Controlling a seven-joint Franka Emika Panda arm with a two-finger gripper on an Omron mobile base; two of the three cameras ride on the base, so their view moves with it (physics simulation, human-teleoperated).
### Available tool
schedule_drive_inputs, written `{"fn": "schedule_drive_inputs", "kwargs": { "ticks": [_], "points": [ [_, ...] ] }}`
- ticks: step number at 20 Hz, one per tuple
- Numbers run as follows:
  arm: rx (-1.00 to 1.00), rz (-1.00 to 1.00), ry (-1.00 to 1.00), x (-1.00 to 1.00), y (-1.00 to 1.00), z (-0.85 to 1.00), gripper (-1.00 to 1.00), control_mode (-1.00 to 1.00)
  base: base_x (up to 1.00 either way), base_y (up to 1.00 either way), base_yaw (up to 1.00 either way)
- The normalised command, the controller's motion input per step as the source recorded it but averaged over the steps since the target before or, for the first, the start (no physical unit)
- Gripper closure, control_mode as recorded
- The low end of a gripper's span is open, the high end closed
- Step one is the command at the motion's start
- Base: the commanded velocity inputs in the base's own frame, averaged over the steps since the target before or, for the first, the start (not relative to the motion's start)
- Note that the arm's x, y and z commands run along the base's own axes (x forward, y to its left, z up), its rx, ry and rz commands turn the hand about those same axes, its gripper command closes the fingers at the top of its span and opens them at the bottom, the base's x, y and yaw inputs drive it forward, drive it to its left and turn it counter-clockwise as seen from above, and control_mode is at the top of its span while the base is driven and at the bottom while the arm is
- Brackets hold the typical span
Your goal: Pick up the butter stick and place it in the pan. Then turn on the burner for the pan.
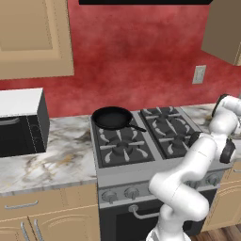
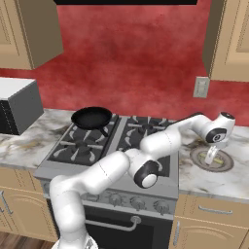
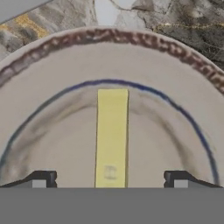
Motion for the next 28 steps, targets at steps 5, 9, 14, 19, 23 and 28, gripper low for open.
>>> {"fn": "schedule_drive_inputs", "kwargs": {
  "ticks": [5, 9, 14, 19, 23, 28],
  "points": [
    [0.01, 0.02, 0.0, 0.02, -0.03, 0.0, -1.0, -1.0, 0.0, 0.0, 0.0],
    [0.0, 0.0, 0.0, 0.0, 0.0, 0.0, -1.0, -1.0, 0.0, 0.0, 0.0],
    [0.0, 0.0, 0.0, 0.0, 0.0, -0.13, 1.0, -1.0, 0.0, 0.0, 0.0],
    [0.0, 0.0, -0.02, 0.0, 0.0, -0.33, 1.0, -1.0, 0.0, 0.0, 0.0],
    [0.0, 0.0, 0.0, 0.0, 0.0, -0.29, 1.0, -1.0, 0.0, 0.0, 0.0],
    [0.0, 0.0, 0.0, -0.02, 0.0, -0.12, 1.0, -1.0, 0.0, 0.0, 0.0]
  ]
}}
